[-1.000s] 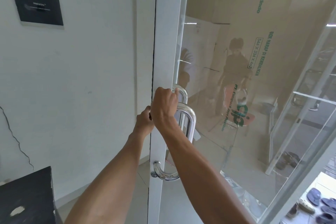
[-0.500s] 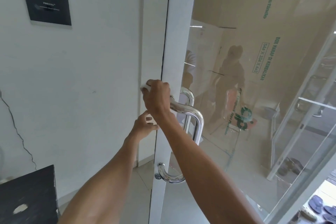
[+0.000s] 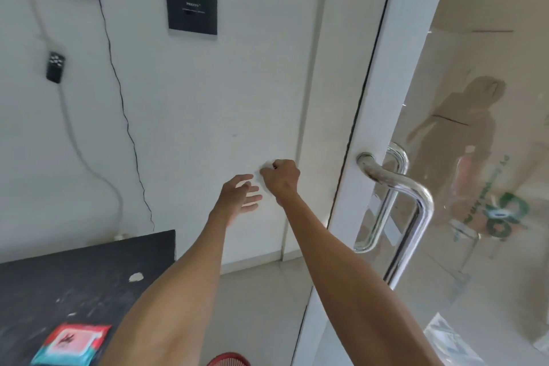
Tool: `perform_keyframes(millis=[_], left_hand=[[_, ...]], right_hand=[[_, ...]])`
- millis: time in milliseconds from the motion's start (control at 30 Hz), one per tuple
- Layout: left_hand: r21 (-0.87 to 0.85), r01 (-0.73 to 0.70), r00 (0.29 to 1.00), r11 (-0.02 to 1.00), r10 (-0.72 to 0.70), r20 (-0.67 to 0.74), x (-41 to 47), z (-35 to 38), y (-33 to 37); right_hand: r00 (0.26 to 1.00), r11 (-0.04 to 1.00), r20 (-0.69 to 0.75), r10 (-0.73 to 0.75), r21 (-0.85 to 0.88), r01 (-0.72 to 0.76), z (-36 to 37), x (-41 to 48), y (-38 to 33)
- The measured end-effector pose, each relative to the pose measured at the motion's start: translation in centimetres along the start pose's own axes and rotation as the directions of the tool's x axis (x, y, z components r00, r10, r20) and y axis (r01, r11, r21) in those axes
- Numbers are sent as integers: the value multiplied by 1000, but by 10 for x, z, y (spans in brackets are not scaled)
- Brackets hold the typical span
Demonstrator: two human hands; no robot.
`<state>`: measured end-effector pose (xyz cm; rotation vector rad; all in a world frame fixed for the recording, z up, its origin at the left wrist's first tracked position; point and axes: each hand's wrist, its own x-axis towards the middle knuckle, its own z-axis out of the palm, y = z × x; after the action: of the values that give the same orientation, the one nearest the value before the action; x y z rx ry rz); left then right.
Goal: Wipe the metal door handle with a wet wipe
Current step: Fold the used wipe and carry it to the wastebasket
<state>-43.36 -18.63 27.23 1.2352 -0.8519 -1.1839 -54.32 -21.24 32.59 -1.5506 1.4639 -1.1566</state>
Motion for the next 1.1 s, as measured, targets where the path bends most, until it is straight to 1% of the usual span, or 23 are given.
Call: perform_keyframes(millis=[100, 267, 433, 567, 700, 800, 933, 967, 1100], left_hand=[[-24, 13, 1000, 1000, -14, -27, -1, -14, -11], [-29, 2, 998, 1000, -4, -66, 6, -29, -45], [21, 36, 997, 999, -34, -70, 20, -39, -108], [30, 53, 982, 998, -47, -182, 30, -48, -172], [22, 142, 957, 990, -132, -260, 40, -68, -261], [84, 226, 927, 971, -187, -326, 44, -86, -322], [103, 263, 906, 959, -209, -369, 56, -117, -418], [117, 278, 897, 954, -214, -388, 57, -127, -452], [219, 360, 850, 907, -222, -477, 63, -153, -553]], right_hand=[[997, 998, 62, 45, 37, -47, 21, -1, 21], [988, 993, 142, 69, 84, -81, 50, 0, 65], [976, 989, 188, 108, 80, -124, 77, -1, 131], [958, 986, 248, 145, 44, -161, 101, -8, 190], [929, 982, 317, 190, -46, -185, 135, -19, 274], [912, 971, 334, 238, -90, -220, 156, -35, 327], [883, 958, 373, 284, -154, -243, 196, -53, 409], [875, 956, 387, 291, -160, -247, 213, -61, 440], [850, 947, 425, 312, -218, -238, 262, -81, 535]])
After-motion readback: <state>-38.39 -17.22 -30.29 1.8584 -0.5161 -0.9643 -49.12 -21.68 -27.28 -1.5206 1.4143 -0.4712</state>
